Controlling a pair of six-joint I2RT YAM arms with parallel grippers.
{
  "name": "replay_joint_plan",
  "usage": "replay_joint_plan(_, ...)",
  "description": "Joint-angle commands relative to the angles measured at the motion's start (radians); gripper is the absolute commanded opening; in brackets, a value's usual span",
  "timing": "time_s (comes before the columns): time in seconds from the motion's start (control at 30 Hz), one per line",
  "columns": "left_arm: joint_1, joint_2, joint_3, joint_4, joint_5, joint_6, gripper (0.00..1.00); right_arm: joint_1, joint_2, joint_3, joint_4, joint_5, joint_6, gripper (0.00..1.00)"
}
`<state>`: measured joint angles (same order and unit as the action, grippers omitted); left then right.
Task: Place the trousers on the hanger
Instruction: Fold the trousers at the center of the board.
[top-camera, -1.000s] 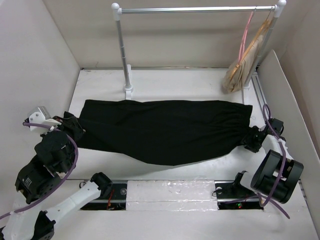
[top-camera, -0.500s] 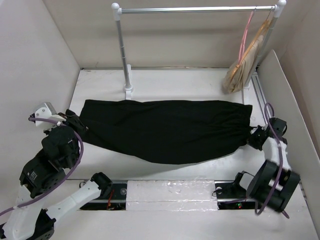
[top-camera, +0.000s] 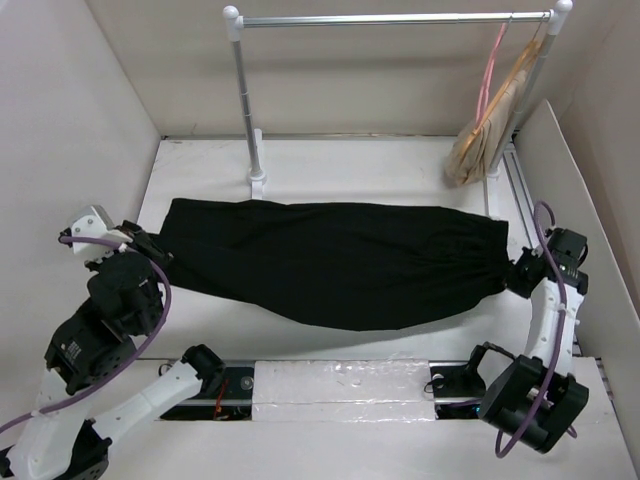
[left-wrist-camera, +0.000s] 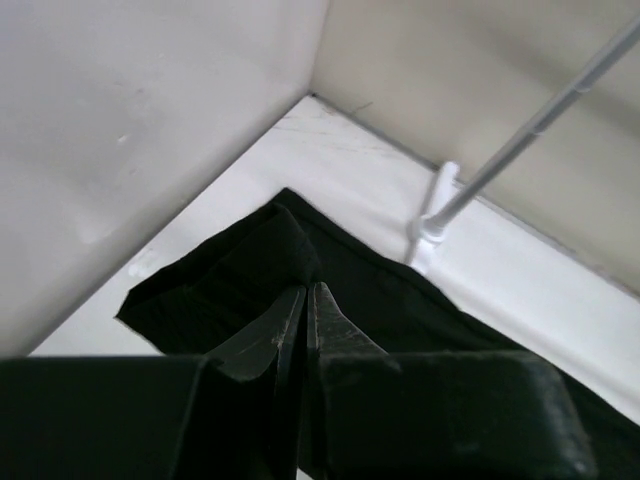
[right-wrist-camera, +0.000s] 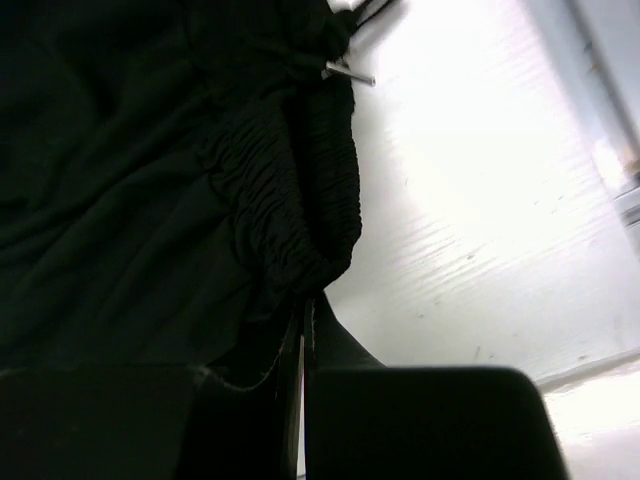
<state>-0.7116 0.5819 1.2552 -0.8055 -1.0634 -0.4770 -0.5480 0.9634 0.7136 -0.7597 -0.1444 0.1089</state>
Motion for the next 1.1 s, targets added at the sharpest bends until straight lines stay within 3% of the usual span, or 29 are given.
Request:
replay_joint_plan(0.0, 0.001, -0.040, -0.126, 0.096, -0.128, 0.069, 0.00, 0.011, -0.009, 0.093, -0.037, 0.049, -0.048, 0.00)
replay_joint_plan(0.17, 0.001, 0.060, -0.272, 0.282, -0.090, 0.039, 0.00, 0.011, 0.060, 0.184, 0.010, 0.059, -0.040, 0.00)
replay_joint_plan(0.3, 0.032, 0.287, -0.283, 0.403, -0.064, 0.040, 0.00, 0.020, 0.113, 0.176, 0.054, 0.051, -0.064, 0.00)
replay_joint_plan(0.33, 0.097, 0.320, -0.266, 0.413, 0.059, 0.046, 0.00, 0.020, 0.121, 0.175, 0.069, 0.045, -0.061, 0.00)
replay_joint_plan(0.37, 0.318, 0.341, -0.232, 0.426, 0.166, 0.092, 0.00, 0.020, 0.144, 0.179, 0.082, 0.039, -0.055, 0.00)
replay_joint_plan(0.4, 0.422, 0.375, -0.246, 0.506, 0.291, 0.116, 0.00, 0.020, 0.159, 0.200, 0.097, 0.028, -0.049, 0.00)
replay_joint_plan(0.53, 0.500, 0.536, -0.156, 0.427, 0.360, 0.035, 0.00, 0.020, 0.242, 0.276, 0.100, 0.003, -0.041, 0.00)
replay_joint_plan(0.6, 0.668, 0.578, -0.122, 0.396, 0.478, -0.006, 0.00, 0.020, 0.279, 0.296, 0.097, -0.004, -0.043, 0.00)
replay_joint_plan(0.63, 0.701, 0.579, -0.117, 0.400, 0.537, -0.030, 0.00, 0.020, 0.288, 0.300, 0.100, -0.003, -0.048, 0.00)
replay_joint_plan(0.83, 0.732, 0.673, -0.004, 0.416, 0.499, -0.028, 0.00, 0.020, 0.354, 0.294, 0.201, -0.053, 0.024, 0.00)
replay_joint_plan(1.07, 0.732, 0.858, 0.136, 0.427, 0.473, -0.006, 0.00, 0.085, 0.510, 0.472, 0.211, -0.024, 0.032, 0.00)
